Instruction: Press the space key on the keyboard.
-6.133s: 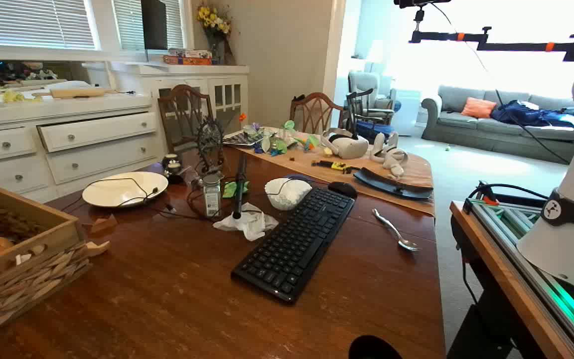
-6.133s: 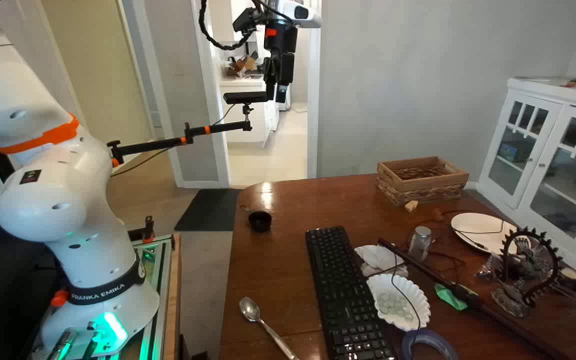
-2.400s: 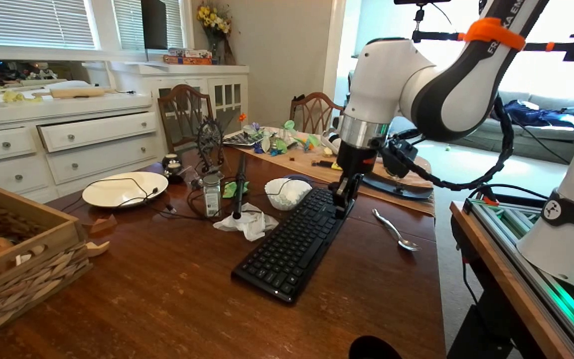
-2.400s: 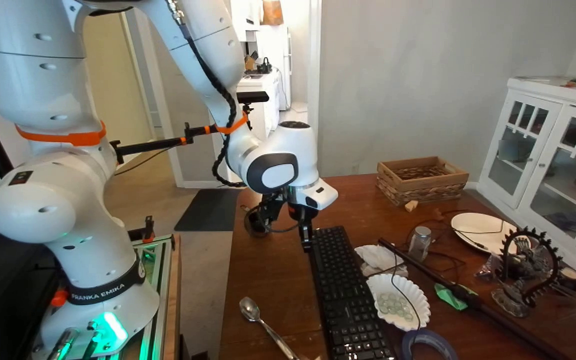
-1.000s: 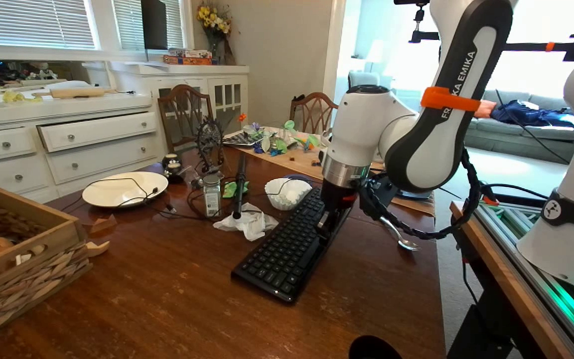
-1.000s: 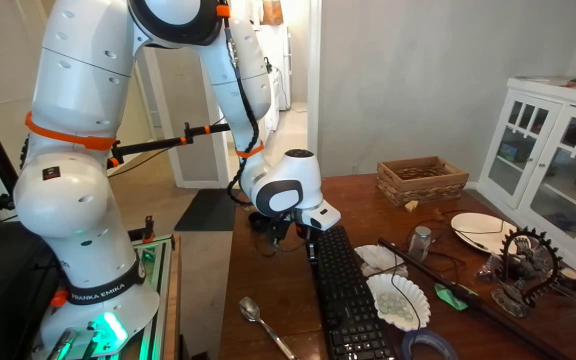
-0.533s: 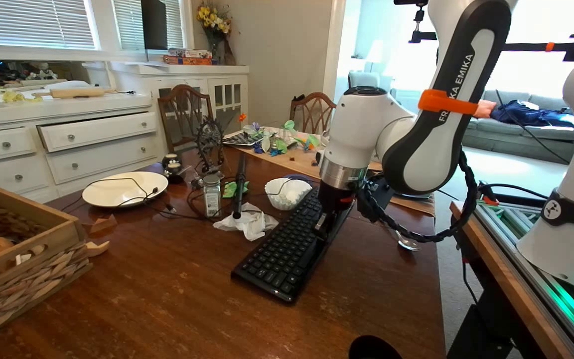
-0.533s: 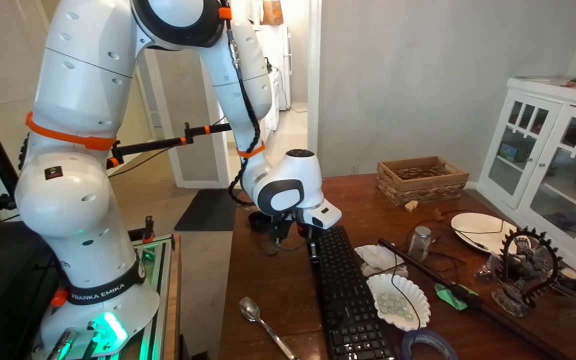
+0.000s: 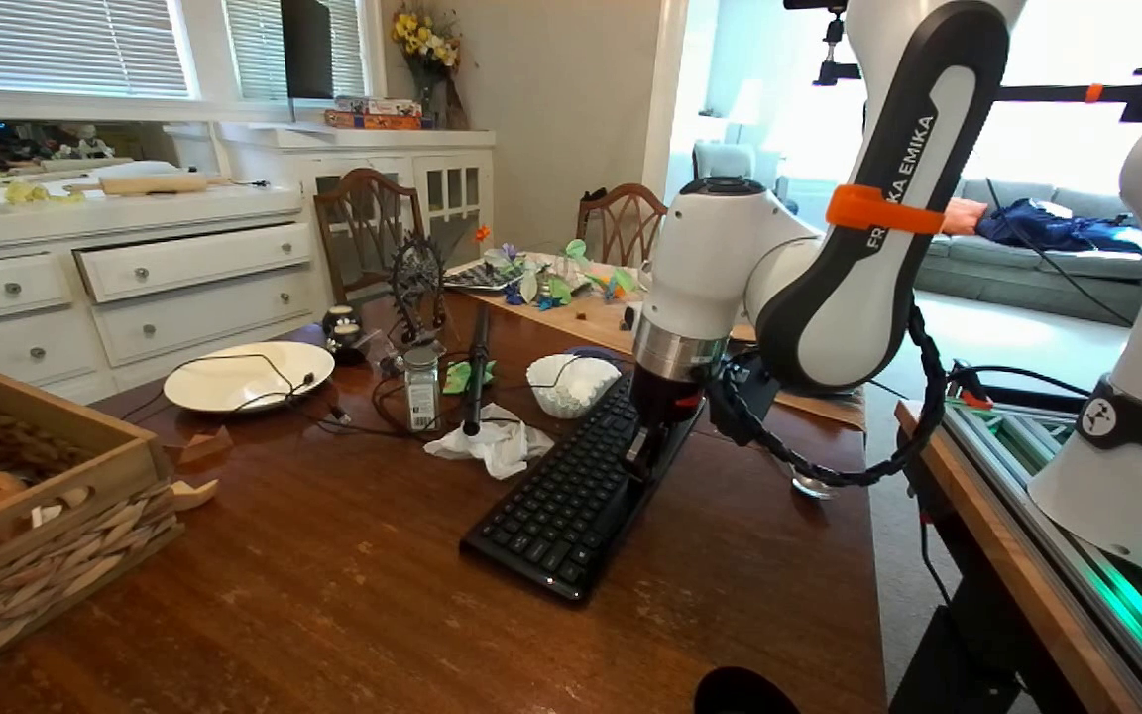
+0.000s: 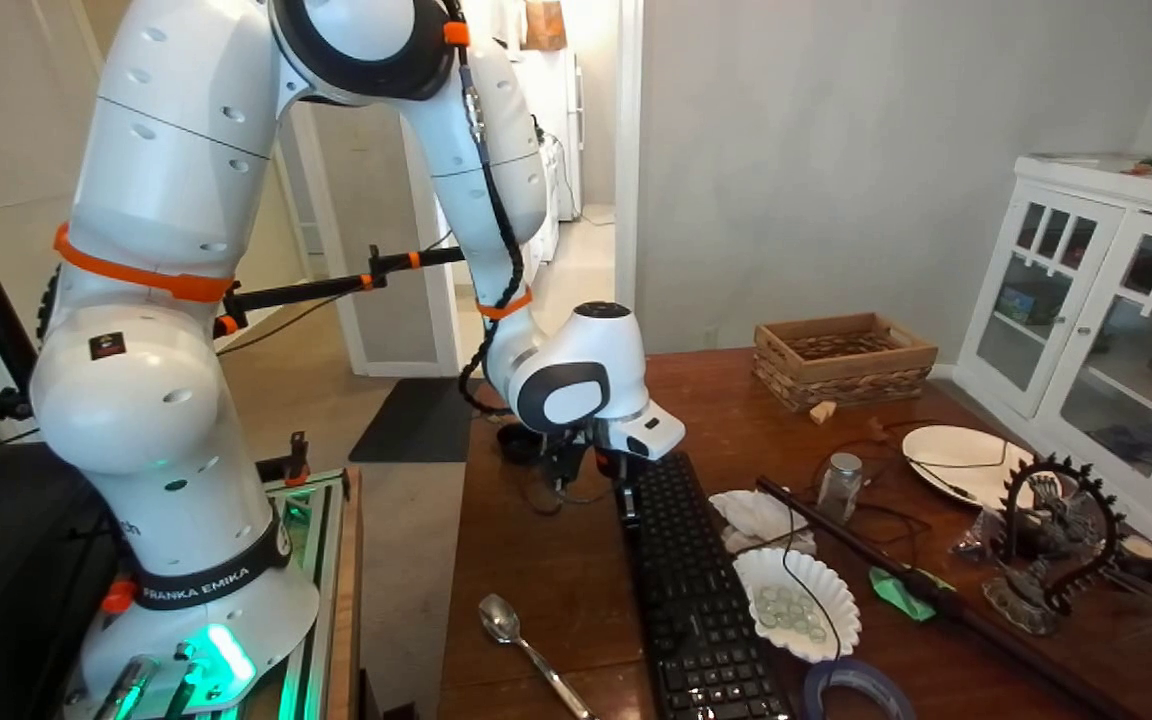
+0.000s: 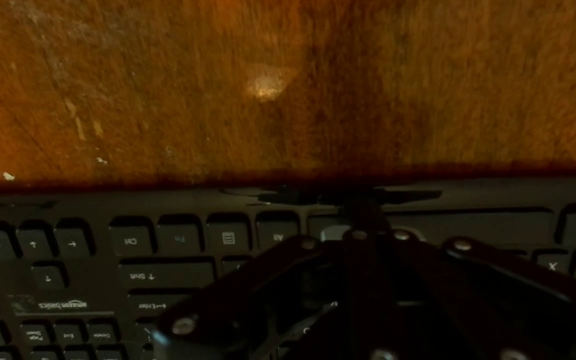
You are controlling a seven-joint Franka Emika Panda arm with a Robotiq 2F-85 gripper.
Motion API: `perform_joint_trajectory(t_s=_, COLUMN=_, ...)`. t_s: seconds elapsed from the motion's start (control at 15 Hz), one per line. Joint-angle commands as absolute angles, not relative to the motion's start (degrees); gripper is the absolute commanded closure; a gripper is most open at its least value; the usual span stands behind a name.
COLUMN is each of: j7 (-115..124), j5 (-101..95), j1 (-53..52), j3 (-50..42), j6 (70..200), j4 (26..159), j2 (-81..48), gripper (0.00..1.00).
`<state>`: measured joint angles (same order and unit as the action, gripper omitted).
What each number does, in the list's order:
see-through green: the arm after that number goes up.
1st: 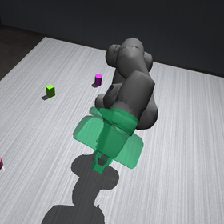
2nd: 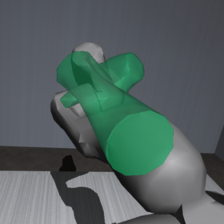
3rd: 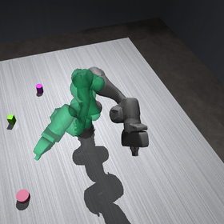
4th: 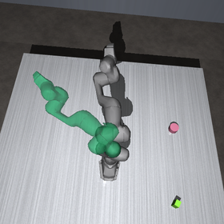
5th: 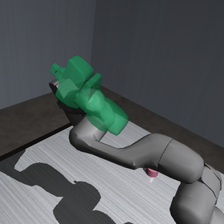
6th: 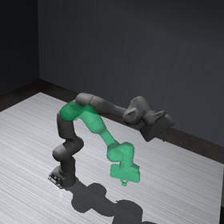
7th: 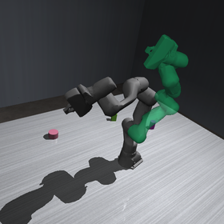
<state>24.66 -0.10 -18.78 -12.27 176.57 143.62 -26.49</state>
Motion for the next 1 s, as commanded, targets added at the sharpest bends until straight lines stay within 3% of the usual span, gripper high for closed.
perform_joint_trajectory(t_s=0.0, j7=22.6, j5=1.9, j1=-18.6, j3=-11.3, j6=176.7, j4=142.5, j2=-28.4, gripper=1.0)
perform_joint_trajectory(t_s=0.67, j7=28.7, j5=-2.6, j1=-33.4, j3=-22.1, j6=170.3, j4=147.0, j2=-17.7, gripper=1.0)
perform_joint_trajectory(t_s=0.73, j7=31.4, j5=-4.7, j1=-36.3, j3=-25.1, j6=168.6, j4=147.2, j2=-16.7, gripper=0.74)
perform_joint_trajectory(t_s=0.8, j7=33.1, j5=-6.4, j1=-37.4, j3=-26.3, j6=167.3, j4=147.6, j2=-15.3, gripper=0.73)
perform_joint_trajectory(t_s=0.93, j7=36.9, j5=-10.3, j1=-38.6, j3=-27.6, j6=162.8, j4=148.7, j2=-11.1, gripper=0.6)
